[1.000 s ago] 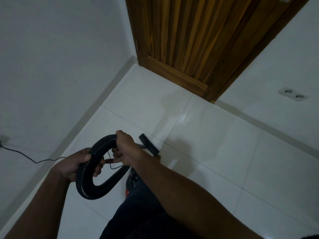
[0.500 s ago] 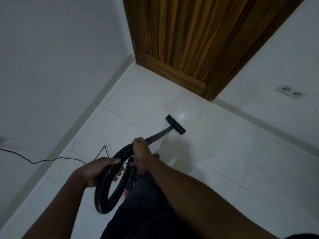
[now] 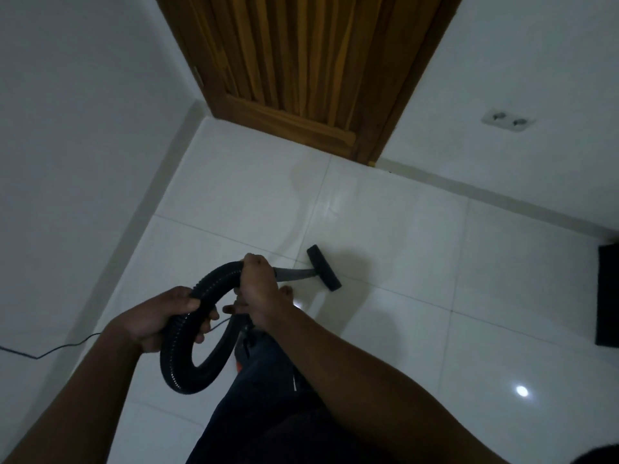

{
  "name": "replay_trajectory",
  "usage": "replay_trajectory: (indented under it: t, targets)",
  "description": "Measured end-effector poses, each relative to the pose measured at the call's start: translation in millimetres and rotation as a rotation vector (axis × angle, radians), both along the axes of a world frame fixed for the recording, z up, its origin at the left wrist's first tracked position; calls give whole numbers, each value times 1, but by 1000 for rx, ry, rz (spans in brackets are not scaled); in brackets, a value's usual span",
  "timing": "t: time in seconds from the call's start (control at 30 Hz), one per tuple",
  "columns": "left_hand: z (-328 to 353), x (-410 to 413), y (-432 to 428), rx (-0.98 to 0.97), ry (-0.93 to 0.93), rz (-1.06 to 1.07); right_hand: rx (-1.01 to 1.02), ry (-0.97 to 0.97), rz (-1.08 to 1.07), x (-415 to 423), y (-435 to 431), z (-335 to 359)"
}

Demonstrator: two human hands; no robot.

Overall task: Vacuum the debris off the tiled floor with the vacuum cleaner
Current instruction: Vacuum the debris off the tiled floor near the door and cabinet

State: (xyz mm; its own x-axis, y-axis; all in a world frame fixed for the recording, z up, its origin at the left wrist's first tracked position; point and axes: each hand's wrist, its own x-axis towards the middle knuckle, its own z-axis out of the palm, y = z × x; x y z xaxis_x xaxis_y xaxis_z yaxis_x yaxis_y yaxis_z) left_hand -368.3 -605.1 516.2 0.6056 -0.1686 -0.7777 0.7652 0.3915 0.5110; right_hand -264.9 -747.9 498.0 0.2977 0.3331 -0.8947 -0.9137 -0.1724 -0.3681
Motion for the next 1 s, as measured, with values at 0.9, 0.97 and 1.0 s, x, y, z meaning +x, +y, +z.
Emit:
replay_trajectory:
  t: [0.9, 0.97, 1.0]
  targets:
    - [-12, 16, 45, -275, -74, -154, -72, -125, -258, -11, 25, 0]
    - [-8, 19, 43, -33, 4, -156, -85, -100, -255, -8, 27, -3]
    - [-8, 20, 41, 51, 38, -163, -87, -86, -241, -7, 27, -5]
